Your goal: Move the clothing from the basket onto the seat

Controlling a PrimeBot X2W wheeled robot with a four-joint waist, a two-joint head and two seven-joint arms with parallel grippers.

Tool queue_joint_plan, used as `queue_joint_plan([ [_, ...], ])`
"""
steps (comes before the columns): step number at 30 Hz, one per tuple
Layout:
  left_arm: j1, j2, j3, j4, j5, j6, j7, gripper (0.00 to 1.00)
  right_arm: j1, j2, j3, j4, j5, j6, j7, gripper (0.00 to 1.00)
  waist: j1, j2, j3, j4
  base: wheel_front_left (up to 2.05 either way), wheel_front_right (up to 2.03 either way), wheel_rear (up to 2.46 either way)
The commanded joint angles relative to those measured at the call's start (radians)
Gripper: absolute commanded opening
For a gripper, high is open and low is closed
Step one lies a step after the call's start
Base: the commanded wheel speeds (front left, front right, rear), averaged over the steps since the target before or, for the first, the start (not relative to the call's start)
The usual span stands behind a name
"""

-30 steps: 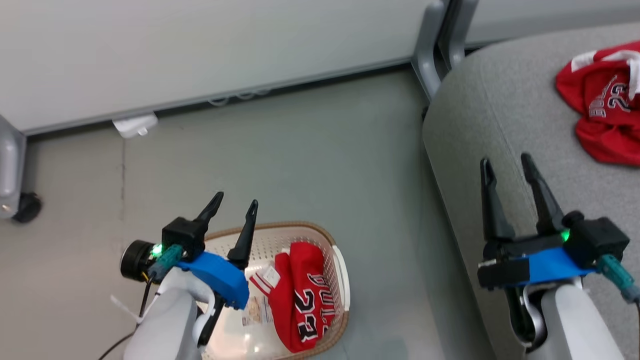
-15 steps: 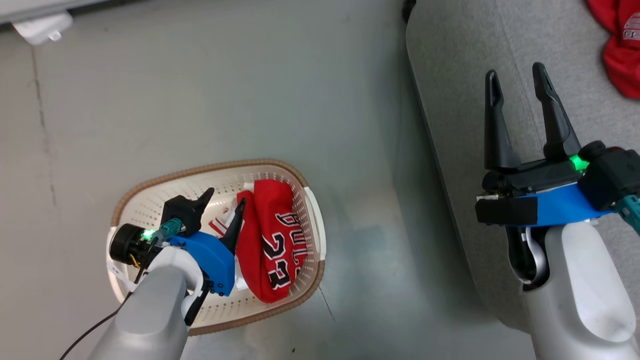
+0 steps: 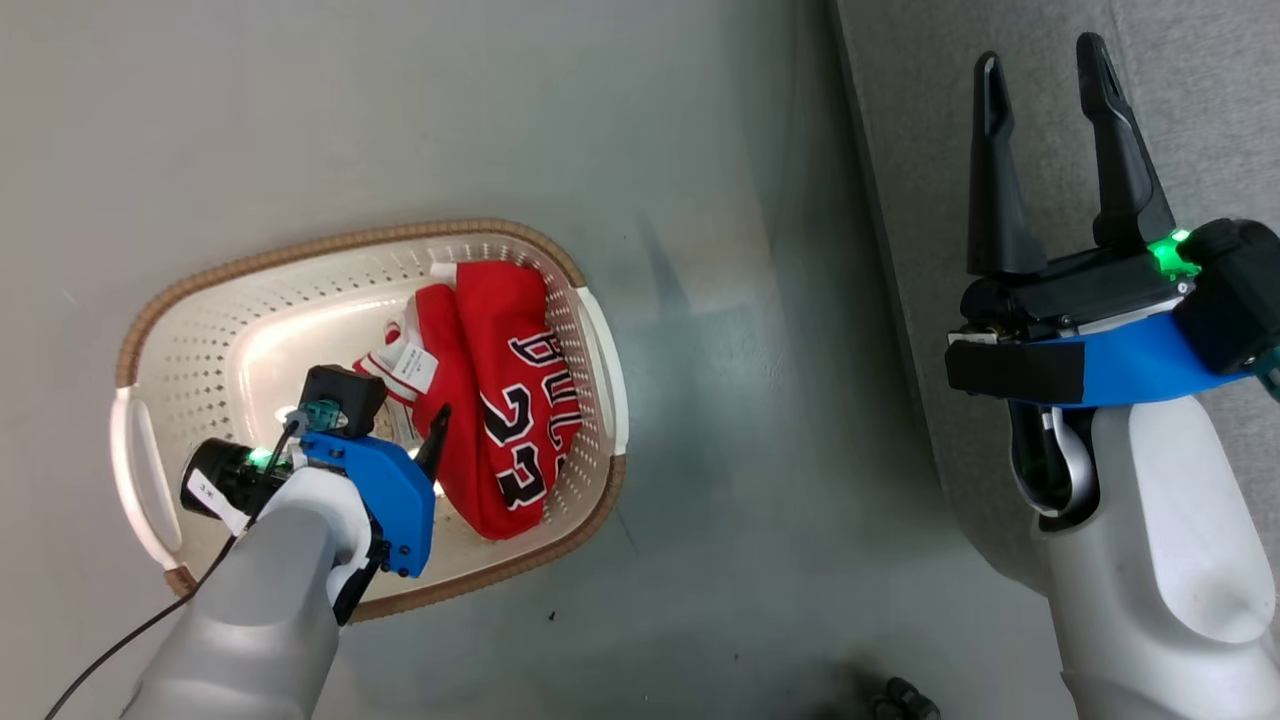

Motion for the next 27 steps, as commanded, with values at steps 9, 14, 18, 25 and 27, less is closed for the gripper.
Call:
queue_joint_plan([
  [9, -0.042, 0.019, -0.072, 0.008, -0.117, 0.001, 0.098, 1.00, -0.042, 0.010, -0.006, -0.018, -0.009, -0.001, 0.000, 1.00, -0.0002, 0.0000, 0.114, -0.006, 0.00, 0.00, 0.00],
  [14, -0.060, 0.025, -0.113, -0.018, -0.172, 0.001, 0.113, 1.00, -0.057, 0.012, -0.007, -0.026, -0.009, -0.001, 0.000, 1.00, -0.0002, 0.0000, 0.152, -0.007, 0.00, 0.00, 0.00],
  [18, -0.081, 0.027, -0.146, -0.022, -0.204, 0.001, 0.117, 1.00, -0.062, 0.013, -0.005, -0.030, -0.008, -0.001, 0.000, 1.00, -0.0002, 0.0000, 0.177, -0.012, 0.00, 0.00, 0.00],
  [25, -0.115, 0.028, -0.207, -0.014, -0.242, 0.001, 0.121, 1.00, -0.064, 0.016, -0.012, -0.036, -0.012, -0.001, 0.000, 1.00, -0.0002, 0.0000, 0.212, -0.022, 0.00, 0.00, 0.00],
  [27, -0.125, 0.029, -0.223, -0.009, -0.251, 0.001, 0.121, 1.00, -0.065, 0.016, -0.014, -0.037, -0.012, -0.001, 0.000, 1.00, -0.0002, 0.0000, 0.220, -0.023, 0.00, 0.00, 0.00],
])
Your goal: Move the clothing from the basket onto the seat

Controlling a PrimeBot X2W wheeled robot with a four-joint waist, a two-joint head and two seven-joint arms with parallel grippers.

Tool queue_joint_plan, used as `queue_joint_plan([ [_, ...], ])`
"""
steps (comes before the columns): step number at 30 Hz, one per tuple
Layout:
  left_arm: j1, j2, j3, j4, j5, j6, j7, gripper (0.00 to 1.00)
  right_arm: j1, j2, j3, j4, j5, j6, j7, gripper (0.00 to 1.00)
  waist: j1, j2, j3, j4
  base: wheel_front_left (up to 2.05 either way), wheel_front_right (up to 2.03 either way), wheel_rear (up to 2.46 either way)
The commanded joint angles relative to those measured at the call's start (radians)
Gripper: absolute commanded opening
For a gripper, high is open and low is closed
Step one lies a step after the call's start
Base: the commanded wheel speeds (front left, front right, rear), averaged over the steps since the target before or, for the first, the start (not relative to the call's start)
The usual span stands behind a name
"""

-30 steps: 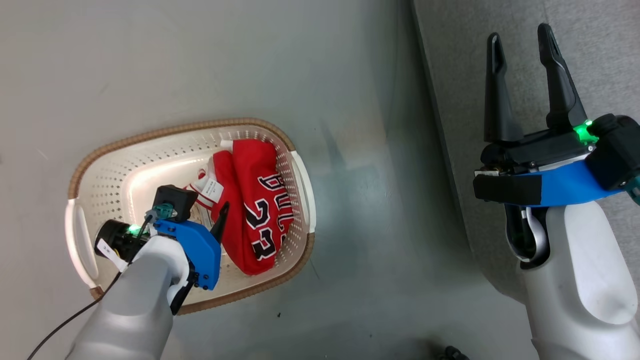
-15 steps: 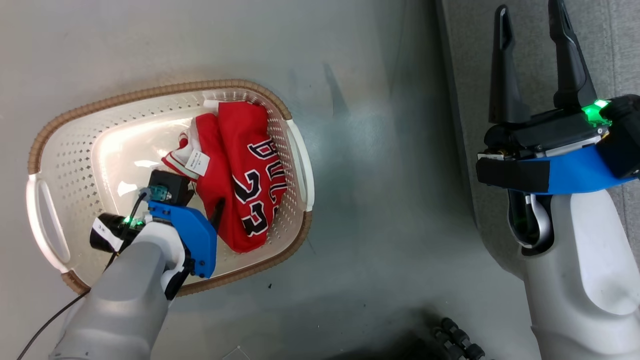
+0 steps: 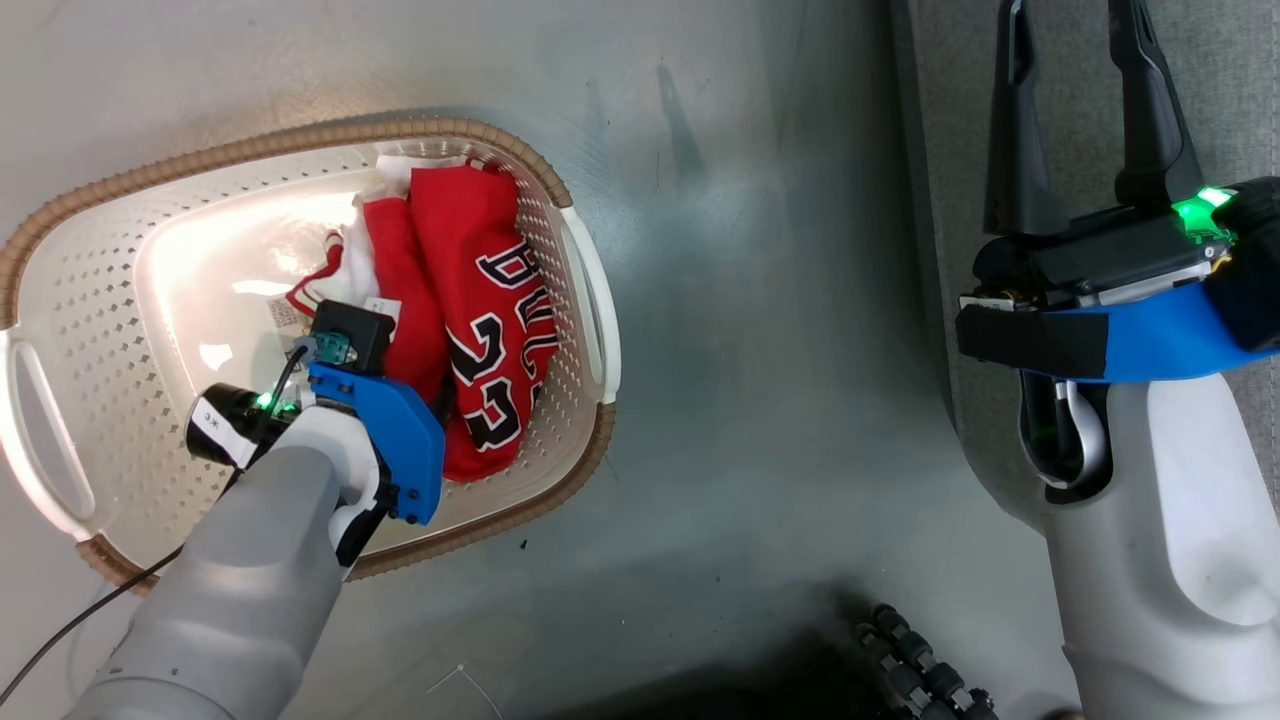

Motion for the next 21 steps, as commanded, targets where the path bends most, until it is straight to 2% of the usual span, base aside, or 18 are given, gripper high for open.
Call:
queue_joint_plan([
  [1, -0.019, 0.009, -0.014, 0.005, -0.007, 0.000, -0.003, 1.00, -0.016, 0.004, -0.004, -0.004, -0.007, -0.001, 0.000, 1.00, -0.0001, 0.0000, 0.007, -0.002, 0.00, 0.00, 0.00],
  [4, -0.031, 0.009, -0.041, 0.009, -0.017, 0.000, -0.007, 1.00, -0.016, 0.004, -0.006, -0.005, -0.009, -0.001, 0.000, 1.00, -0.0001, 0.0000, 0.015, -0.001, 0.00, 0.00, 0.00],
  [5, -0.037, 0.009, -0.049, 0.011, -0.019, 0.000, -0.014, 0.40, -0.016, 0.005, -0.007, -0.006, -0.010, -0.001, 0.000, 1.00, -0.0001, 0.0000, 0.017, 0.000, 0.00, 0.00, 0.00],
  [6, -0.040, 0.009, -0.056, 0.012, -0.024, 0.000, -0.016, 0.00, -0.016, 0.005, -0.008, -0.005, -0.011, -0.001, 0.000, 1.00, -0.0001, 0.0000, 0.018, 0.001, 0.00, 0.00, 0.00],
  [13, -0.040, 0.003, -0.113, 0.009, -0.060, 0.000, -0.030, 0.00, -0.019, 0.005, -0.007, 0.006, -0.015, -0.001, 0.000, 1.00, -0.0001, 0.0000, 0.008, 0.006, 0.00, 0.00, 0.00],
  [21, -0.013, -0.011, -0.184, -0.030, -0.108, 0.000, -0.077, 0.00, 0.010, -0.007, -0.019, 0.021, -0.015, -0.001, 0.000, 1.00, -0.0001, 0.0000, -0.052, 0.027, 0.00, 0.00, 0.00],
])
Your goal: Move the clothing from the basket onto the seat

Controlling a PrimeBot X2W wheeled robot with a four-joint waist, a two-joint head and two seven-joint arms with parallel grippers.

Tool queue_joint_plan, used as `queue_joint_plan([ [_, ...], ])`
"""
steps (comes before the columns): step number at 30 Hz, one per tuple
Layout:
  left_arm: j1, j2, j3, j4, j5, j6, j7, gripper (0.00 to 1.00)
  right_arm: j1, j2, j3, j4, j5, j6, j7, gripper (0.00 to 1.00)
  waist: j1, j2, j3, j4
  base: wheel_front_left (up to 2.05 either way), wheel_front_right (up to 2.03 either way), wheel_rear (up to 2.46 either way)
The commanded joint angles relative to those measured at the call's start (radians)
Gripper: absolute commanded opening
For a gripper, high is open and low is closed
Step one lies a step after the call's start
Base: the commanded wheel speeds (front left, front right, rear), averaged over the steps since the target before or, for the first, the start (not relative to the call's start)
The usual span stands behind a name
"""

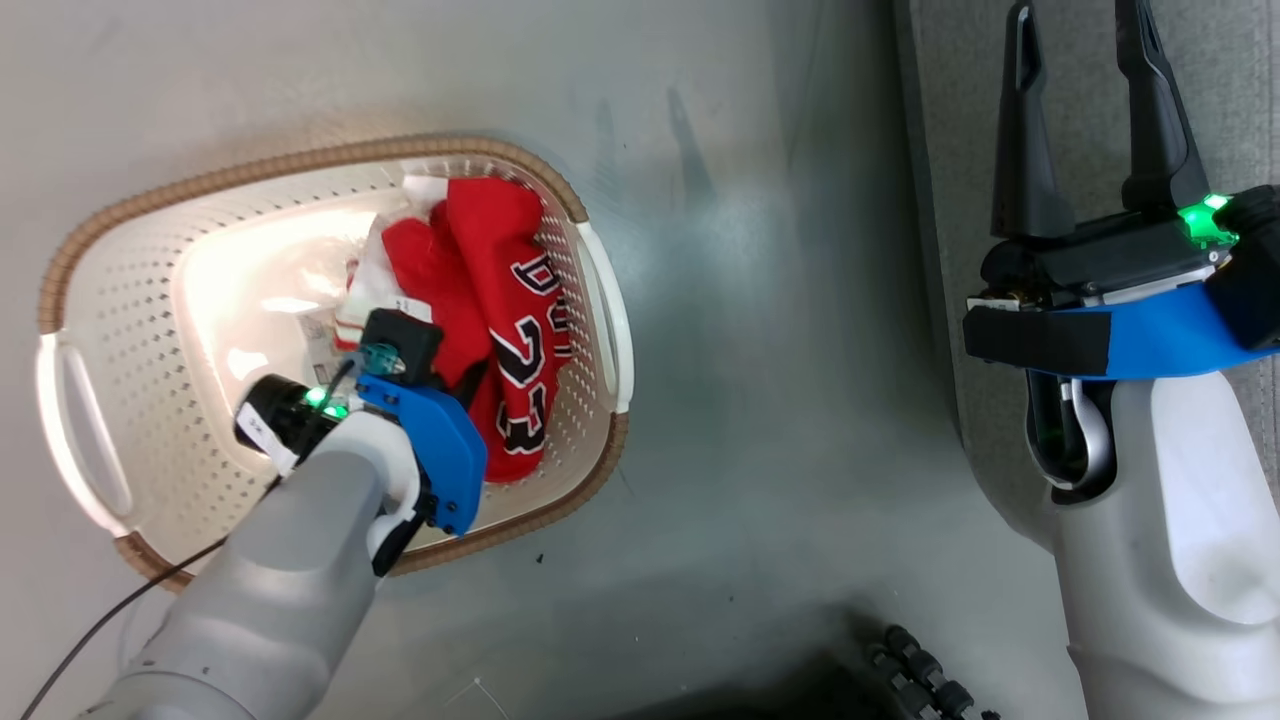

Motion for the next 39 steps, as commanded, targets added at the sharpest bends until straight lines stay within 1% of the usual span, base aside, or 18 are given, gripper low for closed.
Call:
queue_joint_plan([
  [1, 0.014, 0.000, -0.016, -0.010, -0.013, 0.000, -0.016, 0.00, 0.014, -0.007, -0.004, 0.006, -0.002, -0.001, 0.000, 1.00, 0.0000, 0.0000, -0.030, 0.013, 0.00, 0.00, 0.00],
  [12, 0.060, -0.006, -0.101, -0.056, -0.080, 0.000, -0.123, 0.00, 0.075, -0.017, -0.008, 0.047, 0.002, -0.001, 0.000, 1.00, 0.0000, 0.0000, -0.202, 0.064, 0.00, 0.00, 0.00],
  [19, 0.092, -0.007, -0.105, -0.085, -0.088, 0.001, -0.156, 0.00, 0.144, -0.030, -0.013, 0.082, 0.003, -0.001, 0.000, 1.00, 0.0000, 0.0000, -0.344, 0.103, 0.00, 0.00, 0.00],
  [23, 0.102, 0.003, -0.055, -0.134, -0.057, 0.003, -0.158, 0.00, 0.186, -0.039, -0.016, 0.101, 0.008, -0.001, 0.000, 1.00, 0.0000, 0.0000, -0.423, 0.125, 0.00, 0.00, 0.00],
  [29, 0.149, 0.027, 0.044, -0.250, 0.024, 0.026, -0.158, 0.00, 0.251, -0.041, -0.012, 0.126, 0.010, -0.001, 0.000, 1.00, 0.0000, 0.0000, -0.537, 0.149, 0.00, 0.00, 0.00],
  [30, 0.149, 0.027, 0.044, -0.250, 0.024, 0.026, -0.158, 0.00, 0.251, -0.041, -0.012, 0.126, 0.010, -0.001, 0.000, 1.00, 0.0000, 0.0000, -0.537, 0.149, 0.00, 0.00, 0.00],
  [31, 0.164, 0.032, 0.072, -0.289, 0.051, 0.033, -0.158, 0.00, 0.268, -0.041, -0.010, 0.133, 0.014, -0.001, 0.000, 1.00, 0.0000, 0.0000, -0.572, 0.154, 0.00, 0.00, 0.00],
  [33, 0.171, 0.033, 0.084, -0.307, 0.066, 0.035, -0.158, 0.00, 0.277, -0.041, -0.009, 0.136, 0.015, -0.001, 0.000, 1.00, 0.0000, 0.0000, -0.590, 0.156, 0.00, 0.00, 0.00],
  [34, 0.184, 0.033, 0.109, -0.342, 0.089, 0.041, -0.158, 0.00, 0.296, -0.042, -0.007, 0.144, 0.019, -0.001, 0.000, 1.00, 0.0000, 0.0000, -0.624, 0.161, 0.00, 0.00, 0.00],
  [39, 0.203, 0.026, 0.157, -0.418, 0.140, 0.048, -0.158, 0.00, 0.338, -0.044, 0.002, 0.158, 0.020, -0.001, 0.000, 1.00, 0.0000, 0.0000, -0.701, 0.168, 0.00, 0.00, 0.00],
])
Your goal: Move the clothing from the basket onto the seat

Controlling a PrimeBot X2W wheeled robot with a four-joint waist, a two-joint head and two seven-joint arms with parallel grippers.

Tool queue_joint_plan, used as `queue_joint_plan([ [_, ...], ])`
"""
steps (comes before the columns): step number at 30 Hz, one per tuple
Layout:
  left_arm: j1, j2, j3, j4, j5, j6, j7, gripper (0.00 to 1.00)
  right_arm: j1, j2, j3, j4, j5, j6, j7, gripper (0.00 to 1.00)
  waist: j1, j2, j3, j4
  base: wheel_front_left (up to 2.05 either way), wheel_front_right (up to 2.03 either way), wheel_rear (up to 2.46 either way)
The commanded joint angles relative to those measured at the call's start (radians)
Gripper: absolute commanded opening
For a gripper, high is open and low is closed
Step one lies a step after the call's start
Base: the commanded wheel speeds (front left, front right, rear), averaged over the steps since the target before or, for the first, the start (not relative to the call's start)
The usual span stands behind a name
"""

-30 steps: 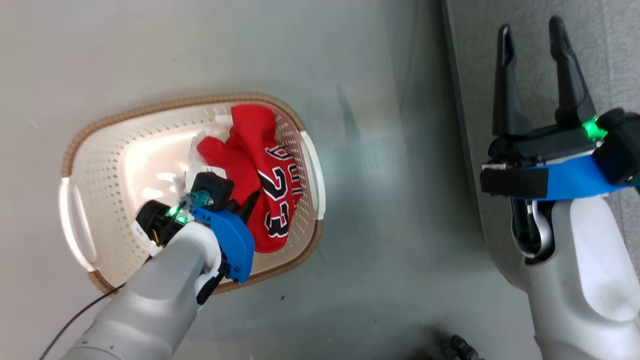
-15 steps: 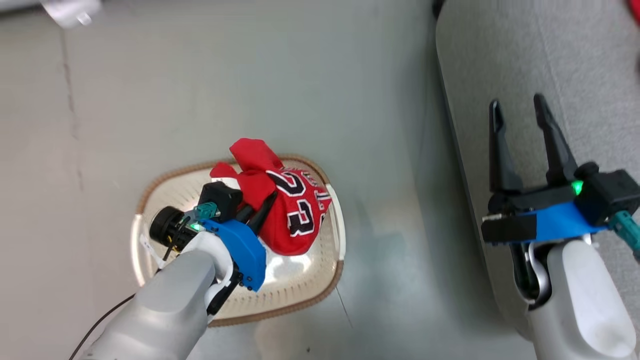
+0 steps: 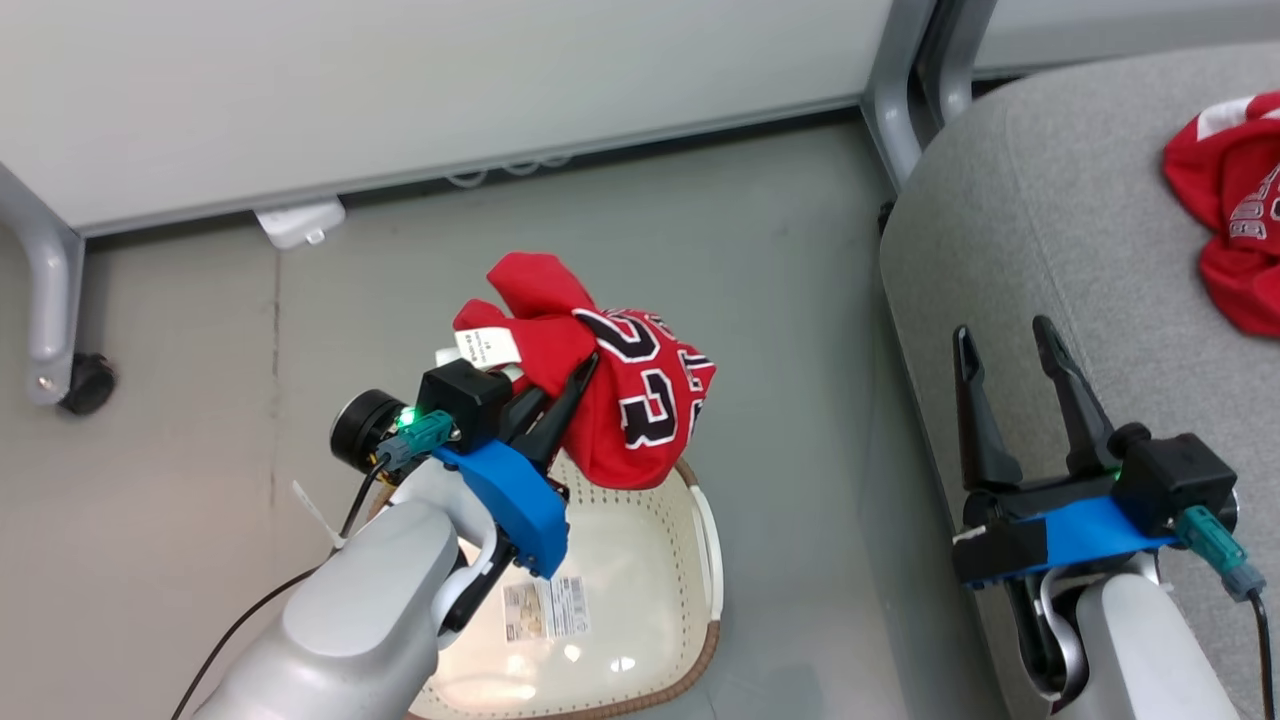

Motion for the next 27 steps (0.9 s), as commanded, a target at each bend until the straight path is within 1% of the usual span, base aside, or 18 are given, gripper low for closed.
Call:
queue_joint_plan([
  [1, 0.014, -0.006, 0.019, -0.030, 0.021, 0.003, -0.005, 0.00, 0.031, -0.005, 0.005, 0.007, 0.003, -0.001, 0.000, 1.00, 0.0003, 0.0000, -0.070, 0.015, 0.00, 0.00, 0.00],
  [10, -0.008, -0.034, 0.039, -0.093, 0.065, -0.002, -0.005, 0.00, 0.095, -0.005, 0.013, 0.027, 0.010, -0.001, 0.000, 1.00, 0.0003, 0.0000, -0.171, 0.025, 0.00, 0.00, 0.00],
  [17, -0.016, -0.050, 0.026, -0.108, 0.072, -0.006, -0.004, 0.00, 0.145, -0.001, 0.016, 0.036, 0.014, -0.001, 0.000, 1.00, 0.0003, 0.0000, -0.239, 0.029, 0.00, 0.00, 0.00],
  [27, 0.003, -0.046, 0.012, -0.116, 0.062, 0.000, 0.007, 0.00, 0.174, 0.001, 0.023, 0.027, 0.020, -0.001, 0.000, 1.00, 0.0003, 0.0000, -0.265, 0.030, 0.00, 0.00, 0.00],
])
